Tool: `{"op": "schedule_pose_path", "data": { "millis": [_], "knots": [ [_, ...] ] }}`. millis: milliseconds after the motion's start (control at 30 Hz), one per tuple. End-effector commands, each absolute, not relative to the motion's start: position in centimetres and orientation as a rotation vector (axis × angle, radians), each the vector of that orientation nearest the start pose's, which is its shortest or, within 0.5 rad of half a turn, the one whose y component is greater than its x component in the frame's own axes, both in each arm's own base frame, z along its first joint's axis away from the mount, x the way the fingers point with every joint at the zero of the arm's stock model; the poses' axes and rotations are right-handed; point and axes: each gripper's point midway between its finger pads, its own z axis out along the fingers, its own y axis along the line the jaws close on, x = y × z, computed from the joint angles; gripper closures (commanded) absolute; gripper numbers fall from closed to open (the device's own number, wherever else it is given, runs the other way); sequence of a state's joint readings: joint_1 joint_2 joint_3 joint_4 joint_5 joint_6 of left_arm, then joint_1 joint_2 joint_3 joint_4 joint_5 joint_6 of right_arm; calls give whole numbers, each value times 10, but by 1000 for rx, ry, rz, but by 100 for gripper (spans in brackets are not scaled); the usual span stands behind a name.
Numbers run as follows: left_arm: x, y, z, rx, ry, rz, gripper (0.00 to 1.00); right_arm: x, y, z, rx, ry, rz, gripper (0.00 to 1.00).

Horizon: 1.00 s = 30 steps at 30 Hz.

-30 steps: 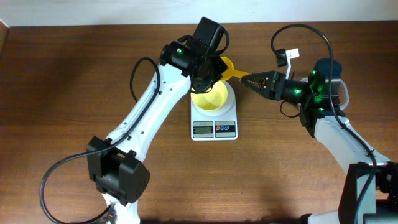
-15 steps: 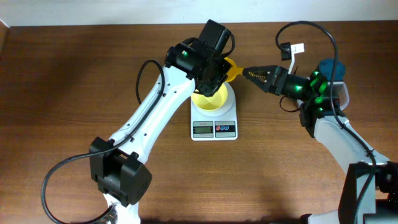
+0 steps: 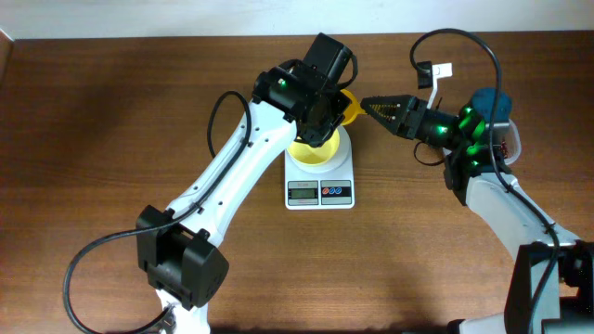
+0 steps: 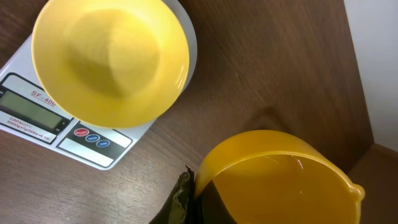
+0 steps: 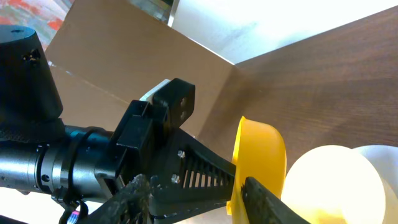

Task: Scoop item into bowl and weigh 50g on scale
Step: 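Pass the scoop from the left gripper to the right gripper above the bowl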

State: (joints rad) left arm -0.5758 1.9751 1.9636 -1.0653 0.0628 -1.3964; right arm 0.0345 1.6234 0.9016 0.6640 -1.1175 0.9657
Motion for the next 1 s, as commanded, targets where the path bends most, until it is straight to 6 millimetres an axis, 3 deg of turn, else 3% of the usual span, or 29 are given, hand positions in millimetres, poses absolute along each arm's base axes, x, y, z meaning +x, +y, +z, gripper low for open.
{"op": "schedule_pose_path", "data": {
  "millis": [0, 267, 500, 633, 767, 800, 833, 867, 900, 967],
  "knots": [
    [398, -283, 198, -1096, 2639, -672, 100, 400, 174, 257, -158, 1859, 1617, 55],
    [398, -283, 198, -1096, 2638, -672, 100, 396, 175, 249, -163, 1895, 1633, 57],
    [398, -283, 198, -1096, 2639, -672, 100, 395, 176, 249, -170, 1896, 1638, 89],
    [398, -283, 198, -1096, 2639, -672, 100, 395, 176, 249, -170, 1896, 1638, 96],
    [398, -283, 198, -1096, 2639, -672, 100, 395, 176, 249, -170, 1896, 1638, 96],
    [398, -283, 198, -1096, 2639, -672, 94, 395, 176, 249, -170, 1896, 1638, 96],
    [398, -283, 198, -1096, 2639, -672, 70, 395, 176, 249, -170, 1896, 1638, 96],
    [398, -283, 198, -1096, 2639, -672, 32, 395, 176, 249, -170, 1896, 1638, 96],
    [398, -283, 198, -1096, 2639, -672, 0, 395, 176, 249, -170, 1896, 1638, 96],
    [398, -283, 198, -1096, 2639, -672, 1, 395, 175, 249, -169, 1896, 1637, 96]
  ]
}}
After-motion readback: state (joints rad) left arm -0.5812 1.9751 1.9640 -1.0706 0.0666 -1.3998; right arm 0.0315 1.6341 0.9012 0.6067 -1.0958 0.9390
